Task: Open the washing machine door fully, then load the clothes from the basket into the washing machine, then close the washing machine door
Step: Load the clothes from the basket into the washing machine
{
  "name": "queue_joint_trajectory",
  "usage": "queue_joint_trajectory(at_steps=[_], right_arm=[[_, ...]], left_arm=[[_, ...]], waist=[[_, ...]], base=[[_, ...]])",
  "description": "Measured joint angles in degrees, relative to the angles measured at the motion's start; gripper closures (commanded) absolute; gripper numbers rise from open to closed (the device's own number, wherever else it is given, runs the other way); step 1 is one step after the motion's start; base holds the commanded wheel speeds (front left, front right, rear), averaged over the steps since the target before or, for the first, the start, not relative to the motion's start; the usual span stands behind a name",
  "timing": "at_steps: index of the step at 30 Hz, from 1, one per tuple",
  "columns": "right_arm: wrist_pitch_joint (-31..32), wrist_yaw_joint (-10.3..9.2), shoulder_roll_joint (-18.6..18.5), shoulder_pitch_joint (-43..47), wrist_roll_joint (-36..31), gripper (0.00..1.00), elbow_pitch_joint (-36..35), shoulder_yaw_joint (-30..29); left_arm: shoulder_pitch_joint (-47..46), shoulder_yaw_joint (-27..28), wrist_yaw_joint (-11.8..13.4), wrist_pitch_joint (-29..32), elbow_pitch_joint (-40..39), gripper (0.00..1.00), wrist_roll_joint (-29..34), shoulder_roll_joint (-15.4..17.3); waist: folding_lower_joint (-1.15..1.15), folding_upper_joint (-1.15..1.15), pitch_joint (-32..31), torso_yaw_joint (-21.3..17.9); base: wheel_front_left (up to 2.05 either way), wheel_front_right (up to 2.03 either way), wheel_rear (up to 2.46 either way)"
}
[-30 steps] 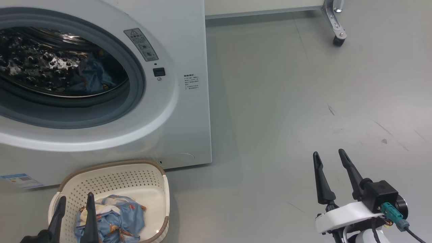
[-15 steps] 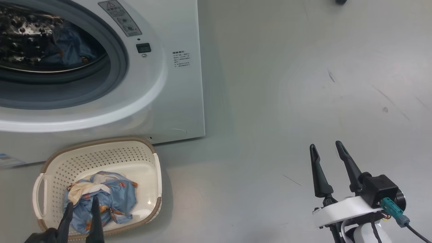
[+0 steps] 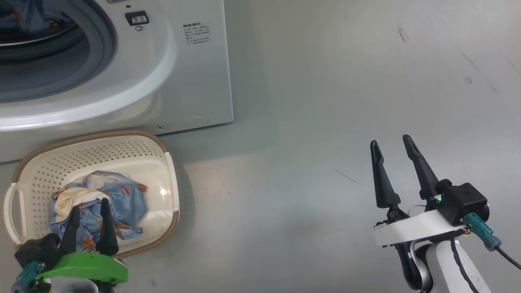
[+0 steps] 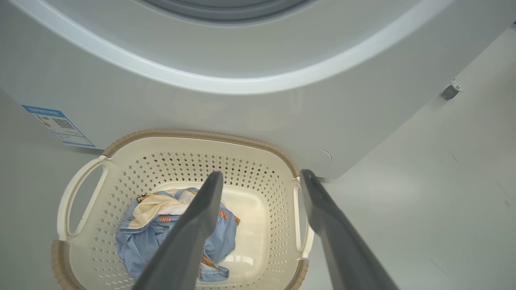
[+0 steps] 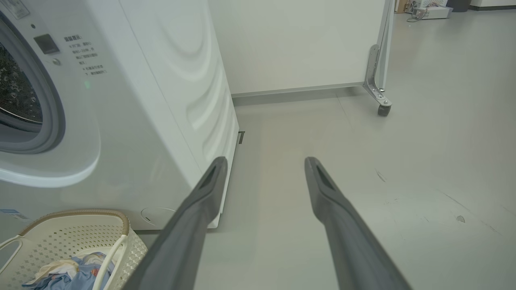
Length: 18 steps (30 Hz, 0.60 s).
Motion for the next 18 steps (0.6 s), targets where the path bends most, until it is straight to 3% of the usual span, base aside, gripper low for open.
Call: queue_joint_trajectory(at_steps=[18], right_arm=[[0.0,-0.01,-0.05,-4.78,-0.01,0.0,-0.08,0.41]], left_arm=[[-14.84,0.35,0.0,2.65,13.16,0.0,-0.51,3.42]], waist=[[0.0,0.0,11.67,-1.31]], base=[[0.0,0.0,0.0]])
